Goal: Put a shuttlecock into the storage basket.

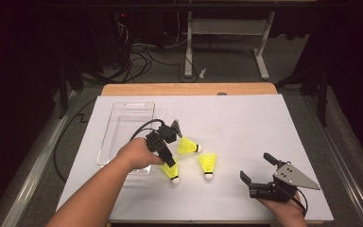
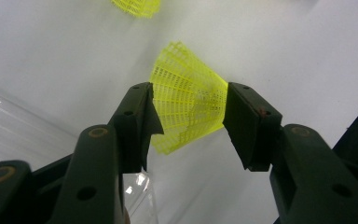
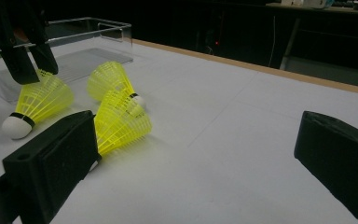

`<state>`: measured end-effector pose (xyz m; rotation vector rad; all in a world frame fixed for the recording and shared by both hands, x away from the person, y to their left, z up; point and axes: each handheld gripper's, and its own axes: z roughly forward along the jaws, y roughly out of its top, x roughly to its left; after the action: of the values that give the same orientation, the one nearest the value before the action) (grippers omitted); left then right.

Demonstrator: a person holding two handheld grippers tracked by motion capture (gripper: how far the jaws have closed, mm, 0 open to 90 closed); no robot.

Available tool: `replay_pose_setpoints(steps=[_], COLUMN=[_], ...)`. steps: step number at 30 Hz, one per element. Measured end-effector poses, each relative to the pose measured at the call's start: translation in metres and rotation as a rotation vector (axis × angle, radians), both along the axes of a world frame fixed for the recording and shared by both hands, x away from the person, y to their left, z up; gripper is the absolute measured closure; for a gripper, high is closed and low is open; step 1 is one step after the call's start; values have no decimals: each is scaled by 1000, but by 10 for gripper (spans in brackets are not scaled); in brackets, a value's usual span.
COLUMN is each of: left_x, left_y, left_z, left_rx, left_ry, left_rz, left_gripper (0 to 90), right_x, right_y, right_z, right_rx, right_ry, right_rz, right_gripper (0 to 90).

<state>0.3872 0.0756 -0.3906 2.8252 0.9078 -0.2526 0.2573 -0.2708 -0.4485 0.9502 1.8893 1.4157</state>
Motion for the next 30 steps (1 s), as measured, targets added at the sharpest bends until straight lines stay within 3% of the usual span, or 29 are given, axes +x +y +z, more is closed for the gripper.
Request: replay_pose_setpoints(steps=[6,17,26,30], left_x=[0,2,2,2], left_y=[0,5,9,9], left_z=[-1,-8,-7,-7], left_rx=[-8,-13,-26,-34], left_ry=[16,61,58,65], left_rz=[-6,-9,-23,-19], left_gripper=[545,707,858,886], right_x=[0,0,0,0], right_y=[0,0,1,1], right_z=[0,0,-1,0], right_rx=[0,-2,0,0], right_ry=[1,2,3,3], right_rz=[0,-1,-4,-7], right_gripper=[3,2,3,2])
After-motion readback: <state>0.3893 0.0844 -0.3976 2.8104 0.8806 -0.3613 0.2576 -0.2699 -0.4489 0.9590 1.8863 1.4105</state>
